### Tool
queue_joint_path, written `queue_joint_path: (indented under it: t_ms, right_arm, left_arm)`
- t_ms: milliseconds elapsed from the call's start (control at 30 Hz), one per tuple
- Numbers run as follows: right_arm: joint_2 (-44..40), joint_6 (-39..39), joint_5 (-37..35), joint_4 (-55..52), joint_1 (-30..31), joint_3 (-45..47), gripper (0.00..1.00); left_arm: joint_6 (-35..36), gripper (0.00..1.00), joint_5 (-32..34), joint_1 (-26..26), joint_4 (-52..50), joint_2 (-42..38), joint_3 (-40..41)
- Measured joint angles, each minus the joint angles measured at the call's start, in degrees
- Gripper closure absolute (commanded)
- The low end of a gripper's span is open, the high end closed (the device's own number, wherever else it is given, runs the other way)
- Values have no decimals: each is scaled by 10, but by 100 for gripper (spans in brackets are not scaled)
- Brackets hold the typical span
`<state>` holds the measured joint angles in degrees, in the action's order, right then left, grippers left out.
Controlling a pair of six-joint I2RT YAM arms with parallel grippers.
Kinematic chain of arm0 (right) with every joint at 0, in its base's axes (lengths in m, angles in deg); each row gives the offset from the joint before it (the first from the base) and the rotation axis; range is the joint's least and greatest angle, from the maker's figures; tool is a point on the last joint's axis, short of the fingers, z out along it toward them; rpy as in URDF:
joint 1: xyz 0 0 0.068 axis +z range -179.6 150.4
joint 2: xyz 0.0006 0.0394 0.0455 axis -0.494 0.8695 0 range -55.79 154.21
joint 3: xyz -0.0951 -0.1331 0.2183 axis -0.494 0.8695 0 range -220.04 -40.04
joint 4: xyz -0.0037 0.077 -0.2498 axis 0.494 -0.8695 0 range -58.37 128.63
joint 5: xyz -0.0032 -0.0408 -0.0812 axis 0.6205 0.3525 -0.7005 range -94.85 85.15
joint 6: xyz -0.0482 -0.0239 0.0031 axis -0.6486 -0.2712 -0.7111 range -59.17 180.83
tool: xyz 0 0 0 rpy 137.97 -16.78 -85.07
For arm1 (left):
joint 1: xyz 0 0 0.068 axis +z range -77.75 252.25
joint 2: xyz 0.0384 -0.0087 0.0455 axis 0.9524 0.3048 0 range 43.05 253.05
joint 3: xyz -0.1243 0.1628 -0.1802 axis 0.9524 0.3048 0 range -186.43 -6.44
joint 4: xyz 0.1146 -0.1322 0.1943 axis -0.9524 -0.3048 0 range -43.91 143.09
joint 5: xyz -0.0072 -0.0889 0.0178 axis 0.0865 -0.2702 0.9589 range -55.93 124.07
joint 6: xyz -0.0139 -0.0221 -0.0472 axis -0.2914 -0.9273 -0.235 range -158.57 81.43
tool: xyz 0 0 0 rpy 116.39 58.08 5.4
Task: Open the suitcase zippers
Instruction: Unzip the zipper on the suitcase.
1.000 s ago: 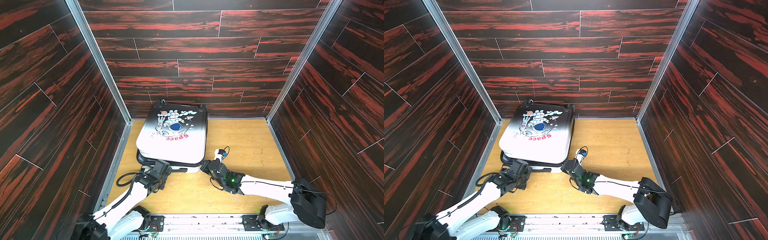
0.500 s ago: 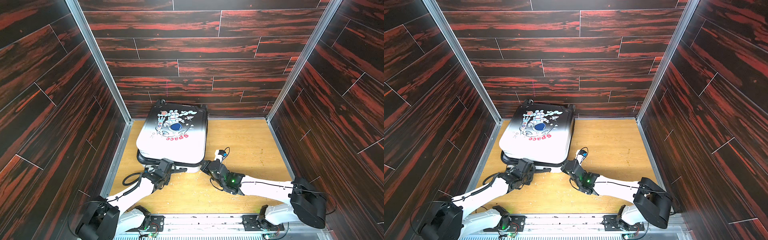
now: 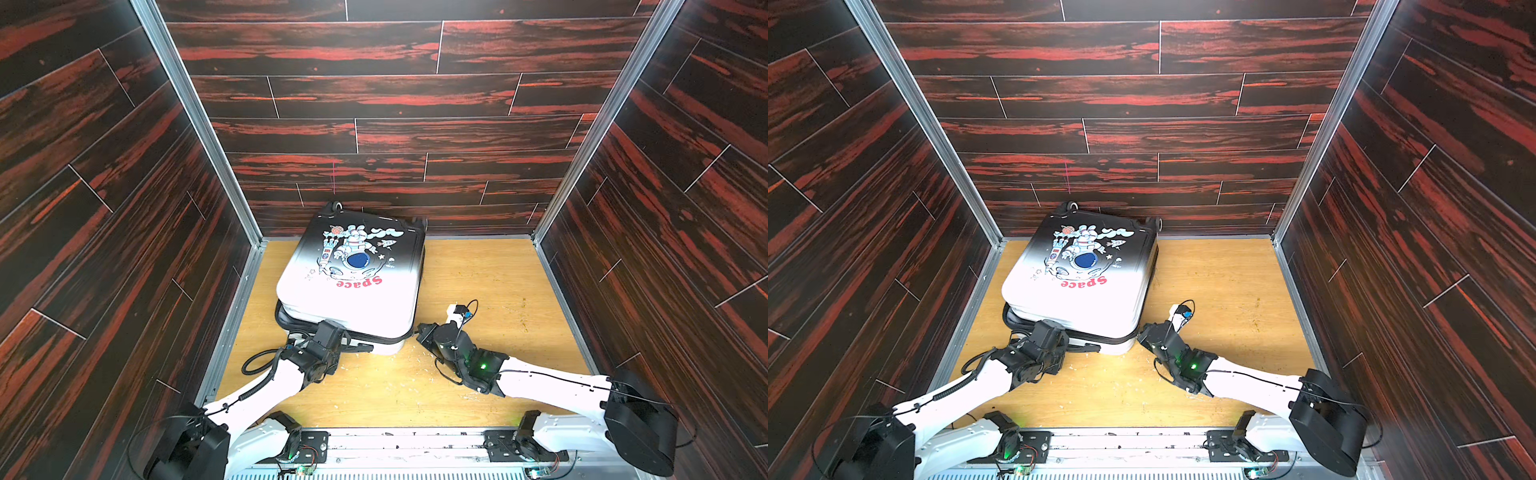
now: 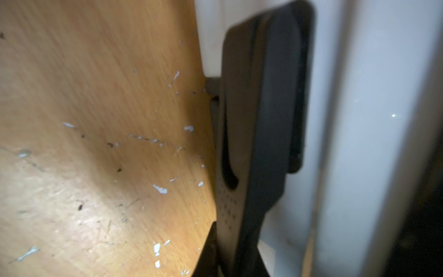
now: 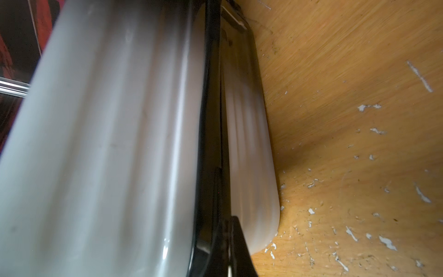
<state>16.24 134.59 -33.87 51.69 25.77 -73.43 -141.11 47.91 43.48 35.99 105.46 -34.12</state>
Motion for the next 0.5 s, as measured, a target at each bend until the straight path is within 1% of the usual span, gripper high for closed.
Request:
queue_joint_path:
  t_ms: [100, 233, 400, 500]
  right_arm:
    - [-7, -19, 33, 2, -26, 3, 100]
    - [-5, -56, 99, 14, -87, 4, 100]
    - [52, -104, 199, 60, -181, -18, 100]
    - [92, -122, 262, 77, -218, -40, 100]
  left_arm:
    - [12, 100, -12, 0, -3, -8, 4]
    - [36, 100, -38, 0, 1, -13, 7]
    - [73, 100, -64, 3, 5, -18, 12]
    - [90, 100, -69, 6, 12, -32, 25]
